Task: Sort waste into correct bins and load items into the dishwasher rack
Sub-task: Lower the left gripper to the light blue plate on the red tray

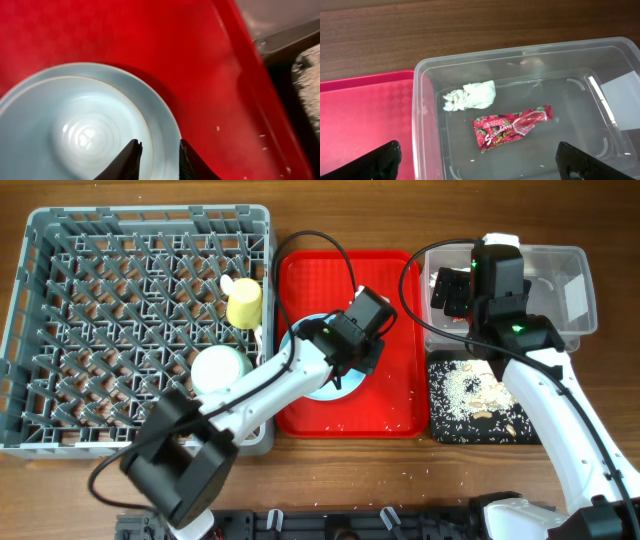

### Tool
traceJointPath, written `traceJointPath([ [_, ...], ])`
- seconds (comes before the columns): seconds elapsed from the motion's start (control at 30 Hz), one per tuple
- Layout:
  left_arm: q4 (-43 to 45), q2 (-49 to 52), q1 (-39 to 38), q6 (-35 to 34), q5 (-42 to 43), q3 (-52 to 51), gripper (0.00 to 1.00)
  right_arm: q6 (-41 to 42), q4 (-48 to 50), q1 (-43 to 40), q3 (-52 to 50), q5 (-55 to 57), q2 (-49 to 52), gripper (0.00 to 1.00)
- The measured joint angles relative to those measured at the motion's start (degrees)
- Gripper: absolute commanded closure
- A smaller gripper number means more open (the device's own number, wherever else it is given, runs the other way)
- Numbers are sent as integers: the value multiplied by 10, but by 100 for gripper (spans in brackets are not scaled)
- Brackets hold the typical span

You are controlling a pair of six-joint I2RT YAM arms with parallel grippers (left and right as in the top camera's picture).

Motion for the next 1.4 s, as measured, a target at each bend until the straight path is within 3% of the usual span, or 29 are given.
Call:
traceJointPath([
  [0.1,6,38,0,0,-7,0,78,0,0,0,0,0,0,0],
  [0.27,7,57,0,0,-7,0,92,0,0,0,0,0,0,0],
  [0.63,-3,57,0,-14,-9,0,96,0,0,0,0,0,0,0],
  [0.7,-43,46,4,-30,7,15,96,0,0,0,0,0,0,0],
  [0.77,-73,10,28,-42,68,56,96,0,0,0,0,0,0,0],
  [0.83,-94,-66,98,-50,187,134,96,0,0,0,0,0,0,0],
  [0.97,-128,-134,290,-55,398,165,96,0,0,0,0,0,0,0],
  [1.07,-82,-86,447,-60,567,163,96,0,1,0,0,0,0,0],
  [1.17,28,-2,562,-101,744,161,96,0,0,0,0,0,0,0],
  [1.3,134,118,614,-182,856,160,96,0,0,0,0,0,0,0],
  [1.4,136,183,640,-211,884,160,96,0,0,0,0,0,0,0],
])
